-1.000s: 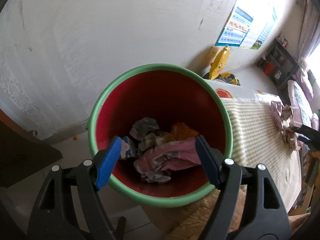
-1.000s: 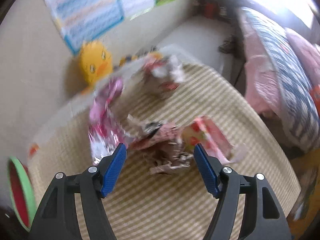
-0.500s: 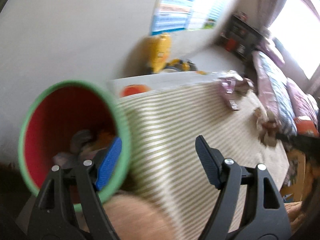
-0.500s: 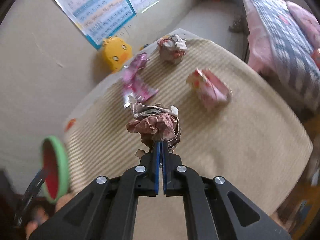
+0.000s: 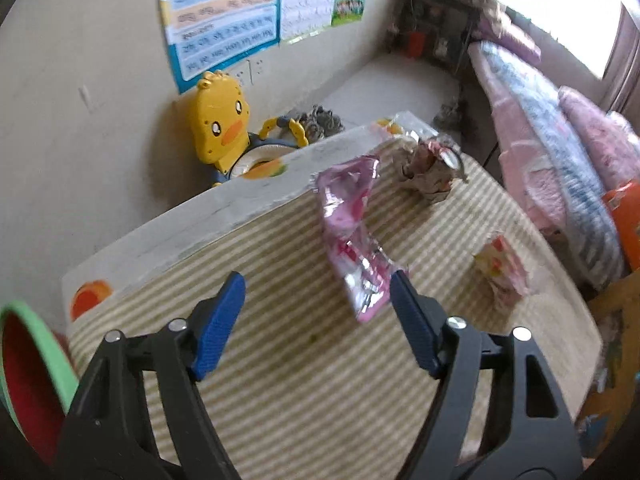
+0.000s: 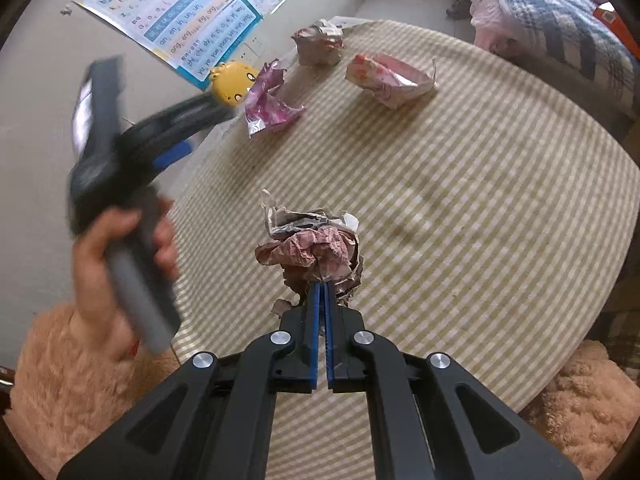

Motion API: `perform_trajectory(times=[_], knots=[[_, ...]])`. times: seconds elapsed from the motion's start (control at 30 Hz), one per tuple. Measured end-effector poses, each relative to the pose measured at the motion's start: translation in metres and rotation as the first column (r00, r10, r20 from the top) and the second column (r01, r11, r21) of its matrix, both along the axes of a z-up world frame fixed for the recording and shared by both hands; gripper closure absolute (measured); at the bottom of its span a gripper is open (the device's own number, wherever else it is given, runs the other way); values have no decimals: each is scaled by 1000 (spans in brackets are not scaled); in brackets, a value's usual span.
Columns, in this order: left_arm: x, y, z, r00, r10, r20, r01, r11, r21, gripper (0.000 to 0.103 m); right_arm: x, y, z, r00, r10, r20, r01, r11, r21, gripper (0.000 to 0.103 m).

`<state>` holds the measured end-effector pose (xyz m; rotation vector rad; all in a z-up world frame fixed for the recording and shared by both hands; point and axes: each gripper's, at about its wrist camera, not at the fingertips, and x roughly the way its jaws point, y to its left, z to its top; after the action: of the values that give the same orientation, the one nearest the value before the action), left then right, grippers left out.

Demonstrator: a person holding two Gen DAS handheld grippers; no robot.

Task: Collect trash

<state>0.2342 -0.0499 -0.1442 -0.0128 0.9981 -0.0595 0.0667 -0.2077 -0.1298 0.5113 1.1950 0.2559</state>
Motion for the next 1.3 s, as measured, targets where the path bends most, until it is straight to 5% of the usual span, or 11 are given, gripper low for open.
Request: perform_trajectory(times=[0.17,0.3,0.4,0.6,0.73,0.8,0.87,1.17,1.3], knots=[[27,-29,-22,998,-23,-57,26,999,47,45,4,0,-1,1000,8,10,-8,1000,-1,100],[36,-34,-35,992,-6,-128,11,999,37,81,7,3,-1,1000,20,20,-21,1000,11,100],[24,-25,-32,991,-24,-135,22,1000,-16,86,8,6,-2,999,35,22,-35,999,8,100],[-34,13,-5,994,-71,-78,71,997,-3,86,10,12,-8,999,52,-2,-52,999,-7,99],[-74,55,4,995,-18,-99,18,1000,-4,86,9,12,-10,999,52,-9,-52,998,-19,98],[-102,77,8,992,9,-127,-14,999,-42,86,8,12,-11,999,48,-17,-49,999,-17,91],[-122,88,9,991,21,-133,-27,999,-45,86,7,11,-13,999,40,-31,-40,999,-12,59],[-175,104,-15,975,30,-219,-48,996,-80,85,-4,11,-6,1000,18,-19,-17,1000,26,47],[-177,103,-14,978,30,-205,-49,995,-89,67,-3,3,-4,1000,-12,-16,12,1000,11,47]])
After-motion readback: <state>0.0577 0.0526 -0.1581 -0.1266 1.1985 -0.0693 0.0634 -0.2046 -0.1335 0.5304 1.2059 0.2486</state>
